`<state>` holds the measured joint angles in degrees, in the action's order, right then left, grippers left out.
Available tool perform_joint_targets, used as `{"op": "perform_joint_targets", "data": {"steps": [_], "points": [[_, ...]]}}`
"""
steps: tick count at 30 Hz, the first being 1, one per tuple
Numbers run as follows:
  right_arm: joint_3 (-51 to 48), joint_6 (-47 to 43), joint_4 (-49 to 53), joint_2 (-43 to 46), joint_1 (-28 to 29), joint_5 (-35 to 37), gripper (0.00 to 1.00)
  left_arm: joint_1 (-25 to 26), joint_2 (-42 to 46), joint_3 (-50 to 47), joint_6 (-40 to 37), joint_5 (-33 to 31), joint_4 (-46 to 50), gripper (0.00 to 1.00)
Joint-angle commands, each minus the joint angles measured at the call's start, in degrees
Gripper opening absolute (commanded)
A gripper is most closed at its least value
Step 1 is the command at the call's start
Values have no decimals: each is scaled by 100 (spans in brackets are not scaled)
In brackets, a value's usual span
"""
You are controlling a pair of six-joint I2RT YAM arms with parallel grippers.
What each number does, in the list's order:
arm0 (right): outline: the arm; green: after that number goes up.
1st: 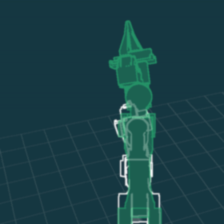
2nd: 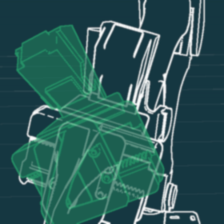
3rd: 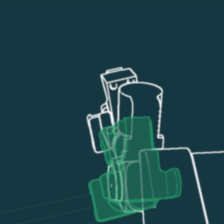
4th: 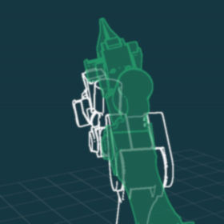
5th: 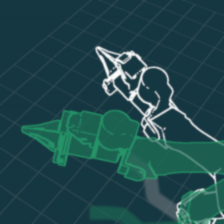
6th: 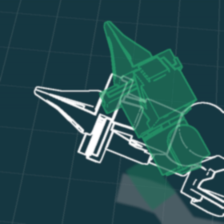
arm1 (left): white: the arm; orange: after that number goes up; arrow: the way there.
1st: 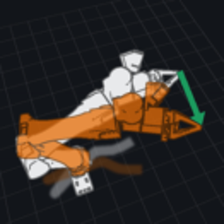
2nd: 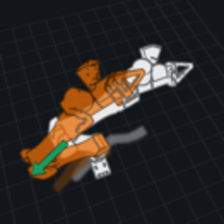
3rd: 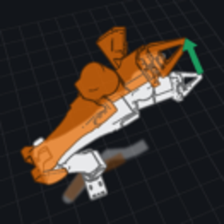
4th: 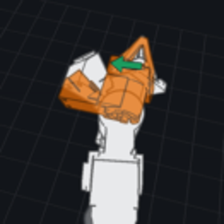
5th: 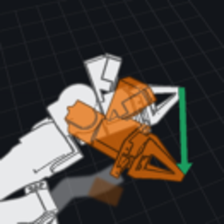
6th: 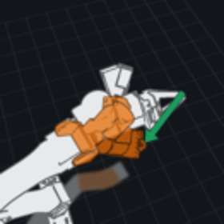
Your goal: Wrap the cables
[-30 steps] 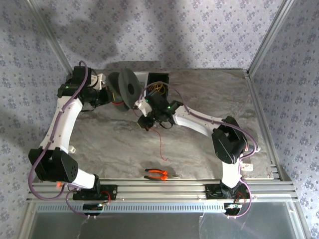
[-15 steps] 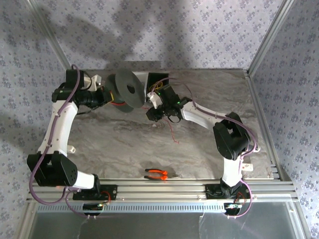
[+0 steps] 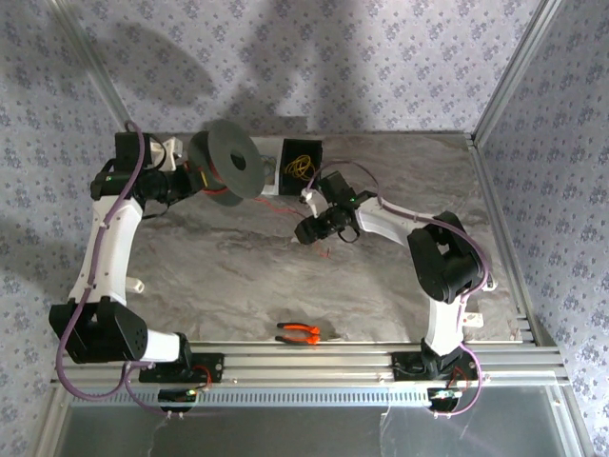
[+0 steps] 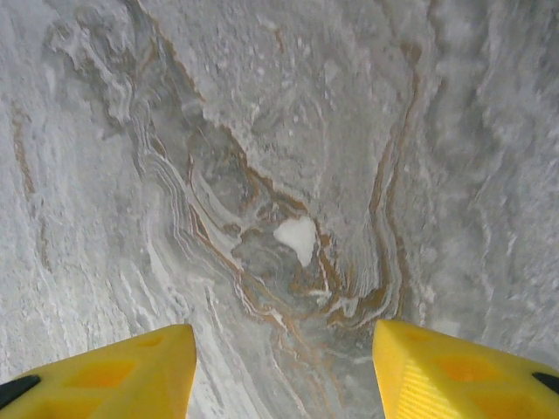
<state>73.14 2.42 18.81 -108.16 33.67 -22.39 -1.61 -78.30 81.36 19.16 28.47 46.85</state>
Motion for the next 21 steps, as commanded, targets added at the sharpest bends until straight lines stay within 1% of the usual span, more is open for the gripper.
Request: {"op": "perform_joint_targets", "data": {"steps": [1,2,3,4,5,6,7,8,12,14,15,17,19,21], "points": [[-217,74,-14,115,-59,-100,57,-21,203,298,-112,168,-354,0],[-266,93,-33,132,-71,-122,57,-19,202,303,-119,160,-353,0],[-321,106,-78,158,-80,-140,55,-17,202,311,-122,134,-348,0],[-383,110,-105,184,-89,-158,50,-22,204,318,-116,133,-352,0],[-426,110,-131,206,-91,-168,42,-20,202,334,-113,139,-358,0],[-433,111,-153,228,-99,-190,26,-15,201,346,-106,141,-364,0],[-643,110,-179,249,-112,-202,8,-21,197,367,-105,162,-364,0],[-702,114,-192,259,-127,-207,0,-24,193,389,-103,190,-363,0],[-822,39,-181,273,-241,-265,0,-13,143,509,-223,502,-283,0],[-763,-56,-60,271,-310,-258,0,32,65,648,-472,695,-33,0],[-684,-129,53,248,-346,-227,0,101,29,736,-674,692,170,0],[-438,-259,313,141,-453,-125,0,308,-44,922,-1096,541,608,0],[10,-394,661,-90,-622,-47,0,595,-85,1075,-1470,238,994,0],[396,-526,964,-370,-793,77,0,792,-85,1127,-1709,45,1202,0]]}}
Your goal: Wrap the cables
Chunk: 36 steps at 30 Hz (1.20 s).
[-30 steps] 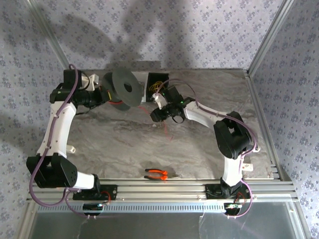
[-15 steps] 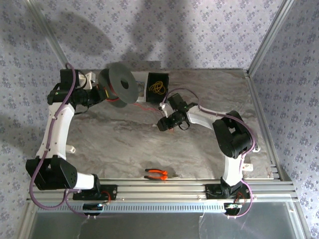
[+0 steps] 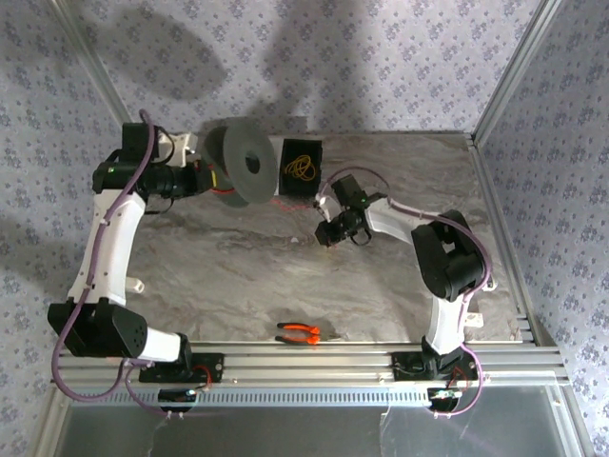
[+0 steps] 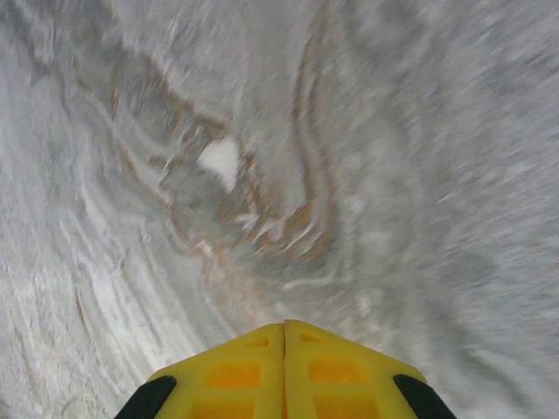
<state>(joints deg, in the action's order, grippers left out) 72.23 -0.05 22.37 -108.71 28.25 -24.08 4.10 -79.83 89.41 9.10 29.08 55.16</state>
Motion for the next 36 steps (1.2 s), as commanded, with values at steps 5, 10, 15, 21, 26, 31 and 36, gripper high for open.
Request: {"op": "perform_joint_targets", "data": {"steps": [5,10,15,21,26,31,36], "points": [[1544,-545,1294,-918,-574,677,0,586,137,325,-1278,-336,936,0],[2569,-665,1832,-1250,-803,1073,0,1253,69,264,-1931,-1288,1734,0],[3764,-803,2456,-1560,-897,1201,0,1984,-274,134,-2277,-2077,2270,0],[5002,-790,3054,-1606,-979,1129,0,2367,-936,124,-2226,-2917,2480,0],[5622,-630,3179,-1375,-978,369,0,2410,-1562,338,-2083,-3330,2544,0],[5891,-531,3196,-1134,-740,-265,0,2463,-2038,701,-1929,-3389,2534,0],[5951,-522,3205,-1021,-331,-483,0,2489,-2173,1013,-1795,-3159,2346,0]]}}
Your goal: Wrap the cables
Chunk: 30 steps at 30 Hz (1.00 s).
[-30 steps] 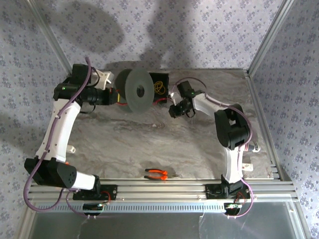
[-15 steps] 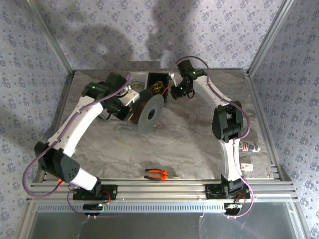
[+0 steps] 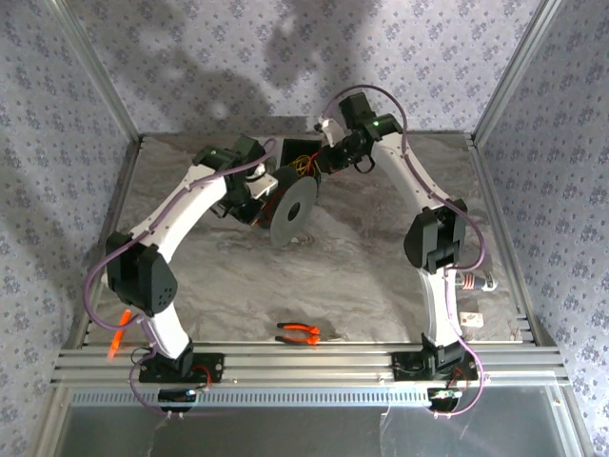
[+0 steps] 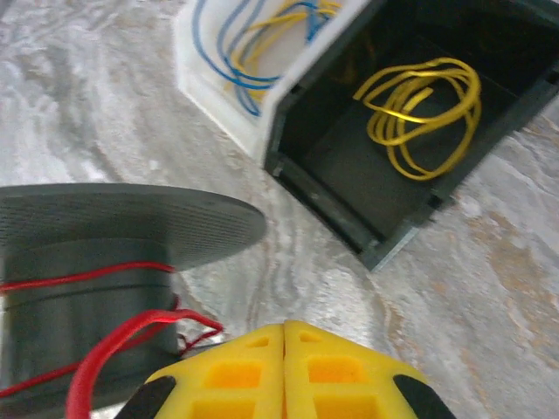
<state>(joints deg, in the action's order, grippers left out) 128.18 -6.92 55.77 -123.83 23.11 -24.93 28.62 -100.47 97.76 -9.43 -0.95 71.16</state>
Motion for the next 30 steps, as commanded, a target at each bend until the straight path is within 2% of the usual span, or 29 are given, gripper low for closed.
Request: {"op": "perform_joint_targets", "data": {"steps": [1,11,15,21,25,30], "points": [[348,164,-138,500,281,-410,0,47,-150,239,99,-142,748,0],[40,260,-509,582,920,-357,0,80,-290,379,580,-39,444,0],[-407,311,-814,672,997,-298,0,80,-177,293,806,124,99,0],[-1438,613,-1830,830,1010,-247,0,76,82,22,1200,421,-548,0],[-1592,692,-2062,718,1017,-241,0,80,160,-236,1383,614,-857,0],[-1620,692,-2105,581,1016,-318,0,96,328,-581,1618,556,-1238,0]]}}
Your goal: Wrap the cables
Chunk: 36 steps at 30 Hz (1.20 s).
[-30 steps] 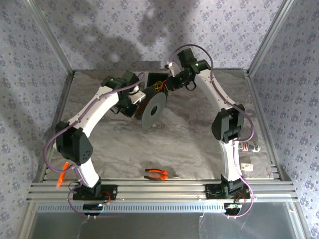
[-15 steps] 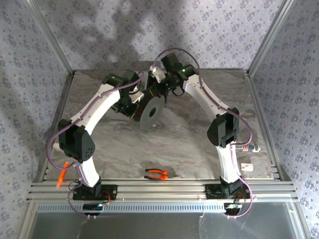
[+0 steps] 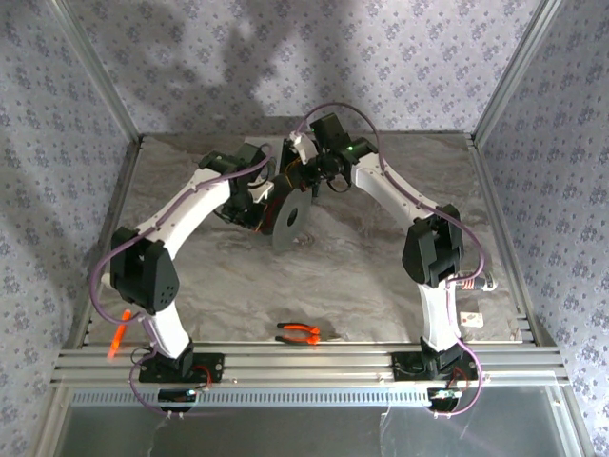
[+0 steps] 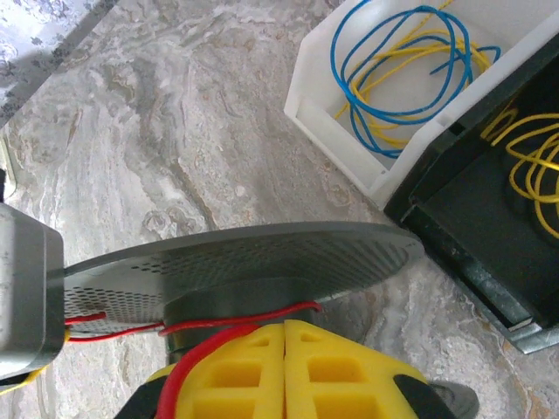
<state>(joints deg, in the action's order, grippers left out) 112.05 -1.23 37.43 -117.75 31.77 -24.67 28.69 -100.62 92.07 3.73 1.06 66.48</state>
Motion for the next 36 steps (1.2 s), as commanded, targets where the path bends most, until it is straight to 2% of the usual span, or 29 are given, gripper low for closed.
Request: {"op": "perform_joint_targets", "data": {"steps": [1,16,27,32,36], "points": [[-16,116,-271,-52,148,-366,0,88,386,-47,336,328,-830,0],[36,-172,-271,-562,108,-942,0,180,690,-194,340,21,-1001,0],[280,-560,42,-742,172,-1109,0,251,762,-280,193,-623,-1058,11],[446,-703,233,-890,222,-1180,0,298,780,-283,95,-723,-1125,19],[623,-796,408,-1036,254,-1250,0,310,781,-304,67,-738,-1163,20]]}}
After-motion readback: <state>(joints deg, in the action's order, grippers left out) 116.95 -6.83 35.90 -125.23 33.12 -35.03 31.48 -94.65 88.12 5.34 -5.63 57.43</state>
